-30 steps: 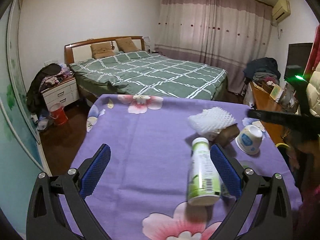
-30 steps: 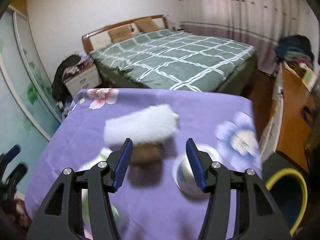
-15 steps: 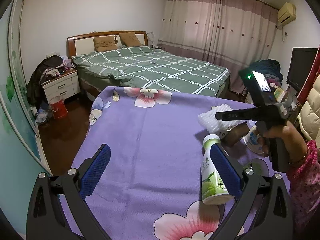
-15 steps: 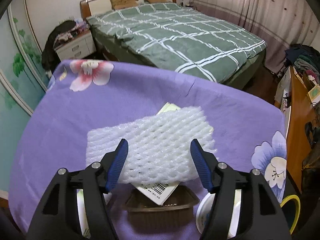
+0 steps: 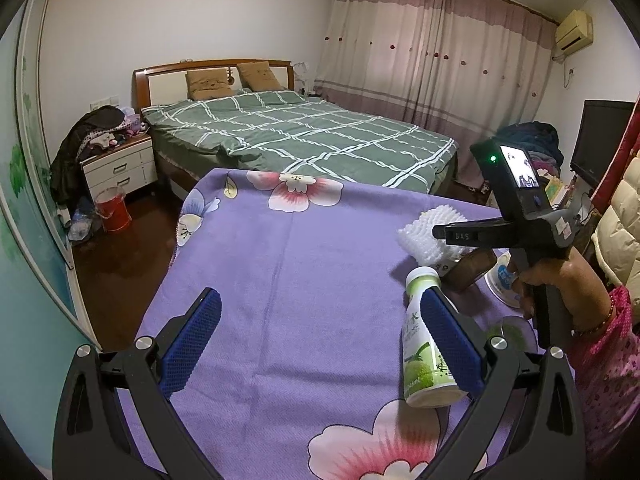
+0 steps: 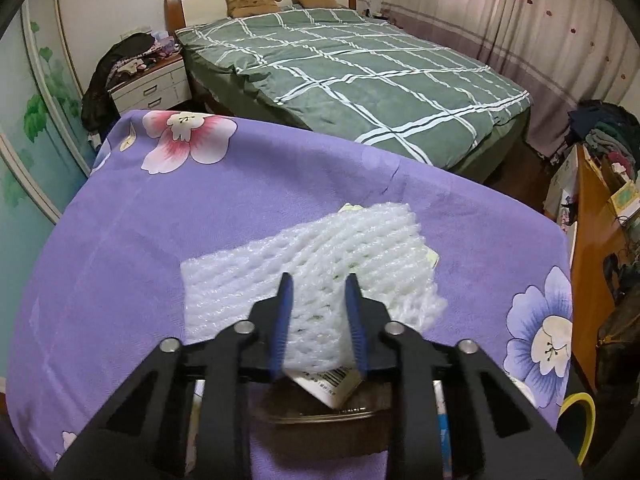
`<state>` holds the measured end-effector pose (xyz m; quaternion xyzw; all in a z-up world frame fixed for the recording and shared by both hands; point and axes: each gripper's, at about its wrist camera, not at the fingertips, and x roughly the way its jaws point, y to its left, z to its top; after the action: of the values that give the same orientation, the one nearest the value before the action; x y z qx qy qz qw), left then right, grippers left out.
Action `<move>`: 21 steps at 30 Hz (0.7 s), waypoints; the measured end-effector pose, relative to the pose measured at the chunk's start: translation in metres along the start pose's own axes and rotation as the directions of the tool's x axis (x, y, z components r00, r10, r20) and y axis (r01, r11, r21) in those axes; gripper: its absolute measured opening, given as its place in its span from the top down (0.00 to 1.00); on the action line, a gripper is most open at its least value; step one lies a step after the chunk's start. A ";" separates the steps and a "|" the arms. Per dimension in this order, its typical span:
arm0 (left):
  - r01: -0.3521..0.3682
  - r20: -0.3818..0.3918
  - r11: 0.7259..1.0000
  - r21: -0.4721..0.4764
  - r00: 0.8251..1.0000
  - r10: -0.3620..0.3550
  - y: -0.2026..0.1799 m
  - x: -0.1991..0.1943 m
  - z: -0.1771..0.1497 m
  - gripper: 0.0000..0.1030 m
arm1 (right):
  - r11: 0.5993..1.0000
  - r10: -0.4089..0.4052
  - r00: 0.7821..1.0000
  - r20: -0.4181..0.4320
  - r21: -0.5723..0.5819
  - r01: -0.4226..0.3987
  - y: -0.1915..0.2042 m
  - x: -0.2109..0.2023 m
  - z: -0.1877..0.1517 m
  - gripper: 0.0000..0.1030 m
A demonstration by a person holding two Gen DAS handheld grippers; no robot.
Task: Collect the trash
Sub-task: 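Grasp the white foam net with the right gripper, then carry the foam net over the bin and open the right gripper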
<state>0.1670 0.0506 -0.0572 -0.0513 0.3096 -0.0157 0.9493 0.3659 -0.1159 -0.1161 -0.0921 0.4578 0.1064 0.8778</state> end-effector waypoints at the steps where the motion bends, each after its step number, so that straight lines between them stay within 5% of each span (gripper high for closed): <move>1: 0.000 0.001 1.000 -0.001 1.000 0.000 0.000 -0.001 -0.001 0.05 | 1.000 -0.001 1.000 0.004 0.004 0.001 0.001 -0.001 -0.001 0.85; 21: 0.009 0.016 1.000 0.017 1.000 -0.009 -0.013 -0.015 -0.002 0.05 | 0.986 0.081 0.973 0.218 0.122 -0.110 -0.043 -0.100 0.003 0.91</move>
<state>0.1541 0.0388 -0.0486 -0.0447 0.3014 -0.0224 0.9522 0.3245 -0.1671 -0.0291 0.0009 0.3717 0.1270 0.9196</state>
